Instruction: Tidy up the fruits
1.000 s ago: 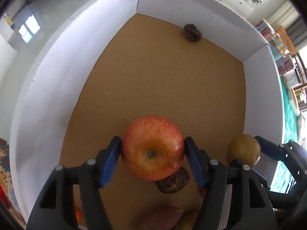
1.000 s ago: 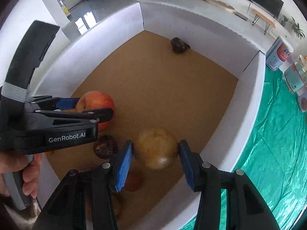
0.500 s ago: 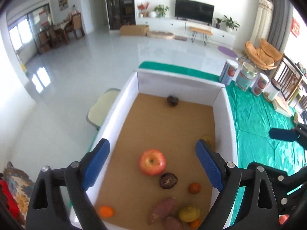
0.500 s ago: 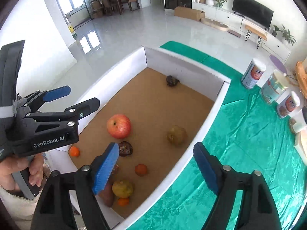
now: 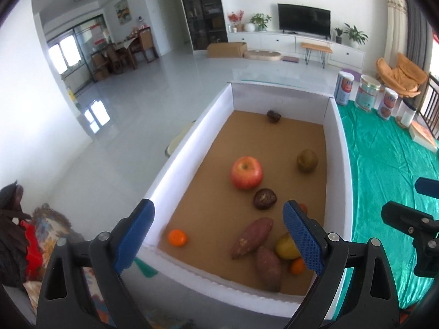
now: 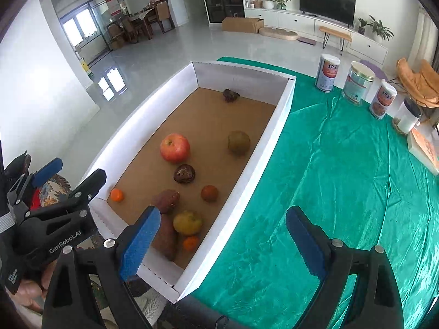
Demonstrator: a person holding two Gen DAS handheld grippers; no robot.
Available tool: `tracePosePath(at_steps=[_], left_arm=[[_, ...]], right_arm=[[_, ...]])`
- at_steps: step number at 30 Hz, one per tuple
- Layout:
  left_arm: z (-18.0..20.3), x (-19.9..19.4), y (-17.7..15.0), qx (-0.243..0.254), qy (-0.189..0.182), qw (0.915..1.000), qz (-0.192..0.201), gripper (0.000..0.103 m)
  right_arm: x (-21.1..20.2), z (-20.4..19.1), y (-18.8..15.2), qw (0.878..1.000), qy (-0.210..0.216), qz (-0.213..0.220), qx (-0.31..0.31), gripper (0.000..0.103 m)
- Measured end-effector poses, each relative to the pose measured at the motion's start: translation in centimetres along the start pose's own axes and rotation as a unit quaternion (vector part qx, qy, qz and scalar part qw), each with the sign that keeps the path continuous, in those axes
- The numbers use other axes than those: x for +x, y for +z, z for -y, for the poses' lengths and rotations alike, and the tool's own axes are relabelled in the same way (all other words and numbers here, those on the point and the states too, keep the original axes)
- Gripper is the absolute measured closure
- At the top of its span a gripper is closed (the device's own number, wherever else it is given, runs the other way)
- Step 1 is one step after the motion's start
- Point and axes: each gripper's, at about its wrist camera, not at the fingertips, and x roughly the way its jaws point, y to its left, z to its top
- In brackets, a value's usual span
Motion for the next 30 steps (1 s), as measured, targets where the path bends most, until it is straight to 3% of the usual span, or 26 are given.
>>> tracePosePath(at_steps=[10, 30], left_arm=[[-1.0, -0.4, -1.5, -0.009, -0.023, 0.9997, -0.005, 0.007], [-3.1, 1.2, -2.2, -0.034, -0.038, 0.9984, -0.026, 0.007]], right_arm=[[-0.3, -3.7, -0.9, 0.999, -0.026, 0.012, -0.039, 0.011], [0.2, -5.1, -0.9, 0.998, -0.039, 0.006, -0.048, 0.011]])
